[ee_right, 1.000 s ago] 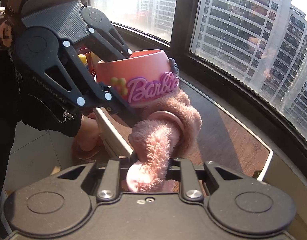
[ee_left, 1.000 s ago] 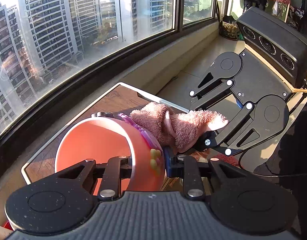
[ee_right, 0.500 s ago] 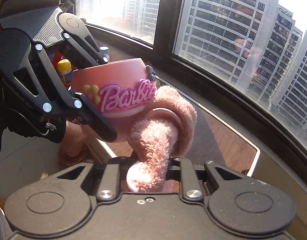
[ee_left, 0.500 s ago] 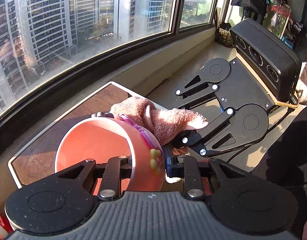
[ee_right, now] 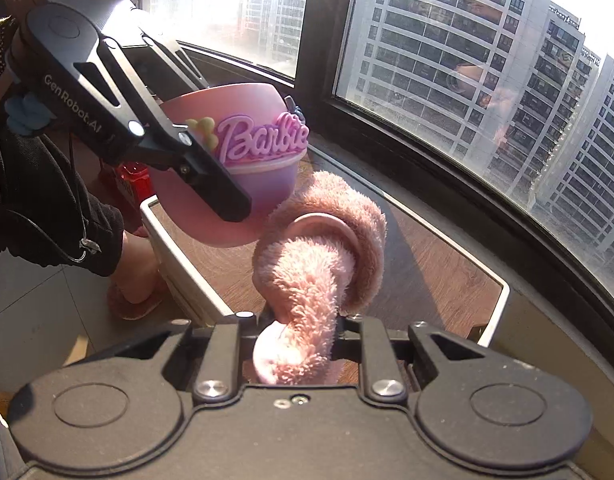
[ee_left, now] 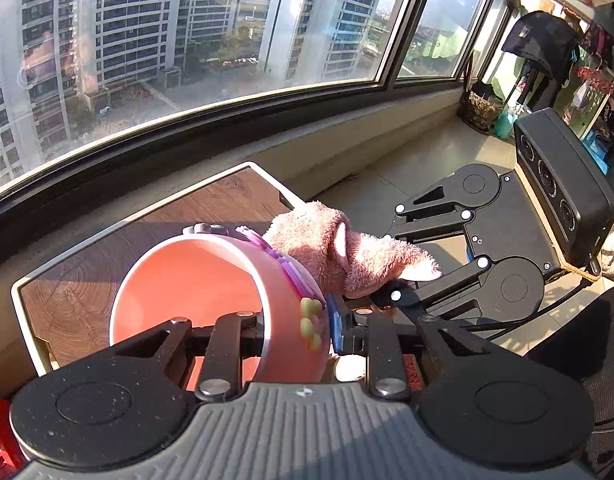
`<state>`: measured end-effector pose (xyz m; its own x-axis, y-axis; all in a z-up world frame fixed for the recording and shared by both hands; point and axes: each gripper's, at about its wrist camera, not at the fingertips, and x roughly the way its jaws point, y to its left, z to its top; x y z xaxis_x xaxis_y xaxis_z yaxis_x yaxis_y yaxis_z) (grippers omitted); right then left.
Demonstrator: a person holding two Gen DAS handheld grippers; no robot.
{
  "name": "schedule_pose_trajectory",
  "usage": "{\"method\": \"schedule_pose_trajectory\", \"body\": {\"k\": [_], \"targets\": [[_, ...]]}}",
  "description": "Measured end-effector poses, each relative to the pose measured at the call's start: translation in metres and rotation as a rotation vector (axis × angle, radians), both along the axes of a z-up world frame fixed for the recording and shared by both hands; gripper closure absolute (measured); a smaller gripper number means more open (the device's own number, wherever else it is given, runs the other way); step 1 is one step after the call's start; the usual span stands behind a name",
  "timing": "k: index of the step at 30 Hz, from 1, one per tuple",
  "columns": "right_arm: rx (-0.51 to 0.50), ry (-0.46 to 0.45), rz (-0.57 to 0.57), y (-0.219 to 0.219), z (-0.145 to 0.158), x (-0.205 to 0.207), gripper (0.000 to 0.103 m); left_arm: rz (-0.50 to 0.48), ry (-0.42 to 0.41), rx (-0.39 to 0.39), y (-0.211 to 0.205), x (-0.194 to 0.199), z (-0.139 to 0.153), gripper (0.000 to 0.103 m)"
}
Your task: Clean container
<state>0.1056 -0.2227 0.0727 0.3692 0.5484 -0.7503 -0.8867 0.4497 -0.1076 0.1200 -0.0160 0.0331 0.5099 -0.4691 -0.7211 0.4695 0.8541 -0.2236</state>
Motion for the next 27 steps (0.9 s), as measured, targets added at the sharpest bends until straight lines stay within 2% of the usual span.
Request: {"method": "schedule_pose_trajectory", "body": {"k": [3, 8, 22, 25, 27], "targets": [[0.018, 0.018, -0.044, -0.003, -0.004, 0.009, 0.083, 0.002, 0.007, -0.014, -0.005, 0.002, 0.001, 0.08], [0.032, 0.019, 0.022, 0.004, -0.005, -0.001, 0.083, 0.028, 0.015, -0.036, -0.012, 0.009, 0.004, 0.079], [0.053, 0.056, 0.093, 0.002, 0.006, -0.014, 0.083, 0.142, 0.054, -0.074, 0.008, 0.019, -0.003, 0.079], [0.01, 0.032, 0.014, 0.002, 0.003, -0.006, 0.083, 0.16, 0.062, -0.089, 0.012, 0.018, -0.002, 0.079], [0.025, 0.049, -0.057, 0.0, 0.001, 0.006, 0.083, 0.168, 0.072, -0.103, 0.013, 0.019, -0.002, 0.08]]}}
